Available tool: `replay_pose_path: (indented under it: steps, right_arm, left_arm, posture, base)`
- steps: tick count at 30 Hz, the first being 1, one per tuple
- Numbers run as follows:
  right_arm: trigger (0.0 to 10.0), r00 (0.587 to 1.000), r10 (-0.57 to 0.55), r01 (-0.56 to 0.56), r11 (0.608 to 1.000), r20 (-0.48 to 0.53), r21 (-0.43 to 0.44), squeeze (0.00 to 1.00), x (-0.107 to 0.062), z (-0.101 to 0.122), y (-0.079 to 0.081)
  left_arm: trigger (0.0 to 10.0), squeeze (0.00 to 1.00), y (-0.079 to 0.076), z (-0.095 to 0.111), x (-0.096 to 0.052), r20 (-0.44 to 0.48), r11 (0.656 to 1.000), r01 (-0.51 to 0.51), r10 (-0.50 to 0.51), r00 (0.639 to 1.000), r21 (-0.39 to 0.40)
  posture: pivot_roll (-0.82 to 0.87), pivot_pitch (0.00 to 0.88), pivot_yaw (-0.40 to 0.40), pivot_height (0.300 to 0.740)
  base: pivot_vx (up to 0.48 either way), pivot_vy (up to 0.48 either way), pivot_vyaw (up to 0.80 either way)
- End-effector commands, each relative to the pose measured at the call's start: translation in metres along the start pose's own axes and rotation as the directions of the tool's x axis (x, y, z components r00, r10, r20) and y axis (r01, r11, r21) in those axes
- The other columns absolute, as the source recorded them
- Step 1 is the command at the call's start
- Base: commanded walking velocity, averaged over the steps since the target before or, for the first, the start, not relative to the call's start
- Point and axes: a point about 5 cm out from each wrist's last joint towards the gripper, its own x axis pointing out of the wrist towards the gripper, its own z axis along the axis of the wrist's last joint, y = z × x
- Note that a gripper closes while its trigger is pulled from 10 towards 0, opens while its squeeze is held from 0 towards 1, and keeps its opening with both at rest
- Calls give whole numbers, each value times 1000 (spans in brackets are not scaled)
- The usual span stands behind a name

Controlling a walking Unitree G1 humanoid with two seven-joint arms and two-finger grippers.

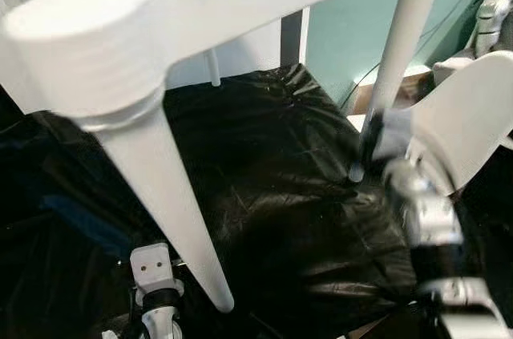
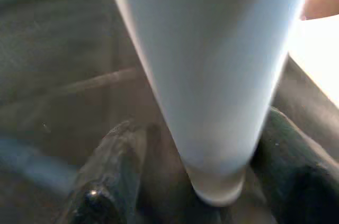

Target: Building children table

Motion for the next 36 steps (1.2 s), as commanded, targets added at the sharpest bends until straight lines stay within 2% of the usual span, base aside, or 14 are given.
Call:
replay_pose_path:
  steps: [1, 3, 6, 7, 12, 14, 16, 18, 20, 22, 25, 30, 36]
  right_arm:
    - [10000, 998, 29, -28, 999, 59, -24, 0, -3, 10, 8]
    - [10000, 998, 29, -28, 999, 59, -24, 0, -3, 10, 8]
    - [10000, 996, 13, -11, 1000, 88, -25, 0, -12, 6, 9]
    - [10000, 992, 2, 3, 999, 126, -43, 0, -22, 0, 12]
    - [10000, 989, 19, -9, 998, 146, -68, 0, -29, -6, 16]
    - [10000, 987, 39, -26, 996, 157, -82, 0, -34, -10, 19]
    - [10000, 977, 118, -102, 990, 180, -95, 0, -50, -19, 26]
    - [10000, 977, 118, -102, 990, 180, -95, 0, -50, -19, 26]
    - [10000, 972, 133, -118, 989, 191, -89, 0, -64, -27, 23]
    - [10000, 972, 133, -118, 989, 191, -89, 0, -64, -27, 23]
    - [10000, 968, 111, -100, 993, 224, -58, 0, -81, -35, 17]
    - [10000, 963, 118, -110, 993, 241, -44, 0, -86, -37, 19]
    - [10000, 943, 121, -106, 992, 309, -65, 0, -103, -29, 13]
  left_arm:
    - [10000, 0, 3, -2, -1, -17, 999, -31, 31, 999, 8]
    - [10000, 0, 3, -2, -1, -17, 999, -31, 31, 999, 8]
    - [10000, 0, 4, -2, 0, -14, 999, -30, 31, 999, 10]
    - [10000, 0, 5, -1, 1, -5, 999, -35, 35, 999, 14]
    - [10000, 0, 7, 2, 2, 10, 999, -48, 48, 999, 24]
    - [10000, 0, 9, 4, 3, 28, 998, -60, 59, 998, 29]
    - [10000, 0, 18, 13, 2, 68, 994, -109, 108, 992, 11]
    - [10000, 0, 18, 13, 2, 68, 994, -109, 108, 992, 11]
    - [10000, 0, 22, 21, 0, 97, 993, -118, 119, 988, -18]
    - [10000, 0, 22, 21, 0, 97, 993, -118, 119, 988, -18]
    - [10000, 0, 20, 28, -8, 112, 996, -81, 84, 990, -32]
    - [10000, 0, 20, 26, -11, 106, 998, -59, 61, 993, -23]
    - [10000, 0, 28, 28, -20, 120, 999, -45, 48, 992, -28]
  posture:
    - [-73, 0, 65, 740]
    - [-73, 0, 65, 740]
    - [-74, 0, 66, 740]
    - [-76, 0, 67, 740]
    - [-77, 0, 67, 740]
    - [-73, 0, 66, 740]
    - [-70, 0, 66, 740]
    - [-70, 0, 66, 740]
    - [-66, 0, 65, 740]
    - [-66, 0, 65, 740]
    - [-60, 0, 67, 740]
    - [-56, 0, 68, 740]
    - [-46, 0, 72, 740]
  base:
    - [0, 0, 0]
    - [0, 0, 0]
    - [0, 0, 0]
    - [0, 0, 0]
    - [0, 0, 0]
    - [0, 0, 0]
    - [0, 0, 0]
    - [0, 0, 0]
    - [0, 0, 0]
    - [0, 0, 0]
    - [0, 0, 0]
    - [0, 0, 0]
    - [0, 0, 0]
